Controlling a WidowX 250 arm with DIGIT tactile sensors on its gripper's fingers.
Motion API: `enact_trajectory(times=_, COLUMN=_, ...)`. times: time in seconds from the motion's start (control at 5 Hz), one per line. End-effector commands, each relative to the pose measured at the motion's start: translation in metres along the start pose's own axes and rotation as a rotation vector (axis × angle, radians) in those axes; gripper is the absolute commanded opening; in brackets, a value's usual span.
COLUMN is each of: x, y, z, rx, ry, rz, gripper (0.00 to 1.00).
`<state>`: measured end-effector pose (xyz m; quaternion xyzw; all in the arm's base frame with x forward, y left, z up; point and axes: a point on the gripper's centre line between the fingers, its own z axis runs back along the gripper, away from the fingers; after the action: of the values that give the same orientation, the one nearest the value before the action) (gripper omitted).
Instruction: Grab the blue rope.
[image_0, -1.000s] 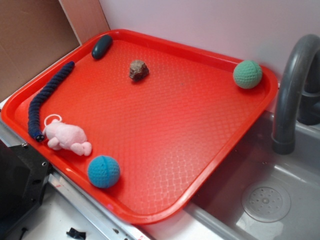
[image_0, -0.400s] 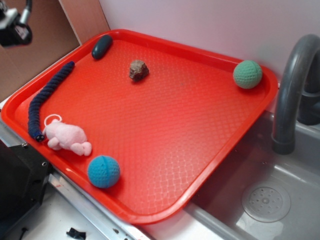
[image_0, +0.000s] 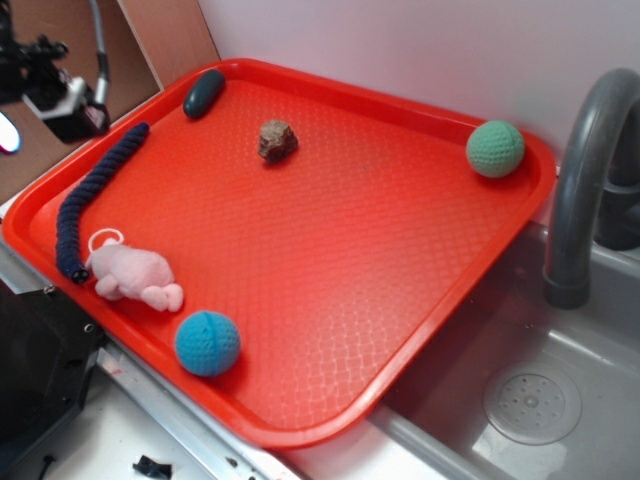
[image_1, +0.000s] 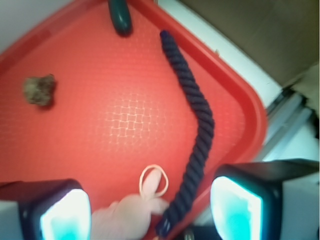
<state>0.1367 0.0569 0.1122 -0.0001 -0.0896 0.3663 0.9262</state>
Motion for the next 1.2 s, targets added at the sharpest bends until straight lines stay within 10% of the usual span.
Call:
enact_trajectory(times=0.0, x=0.024, y=0.026, z=-0.05, rx=-0.008, ry=-0.006, rz=0.061, gripper=1.0)
enact_trajectory(times=1.0, x=0.021, y=0.052, z=-0.101, rx=-0.003, ry=0.081, rz=0.037, gripper=1.0)
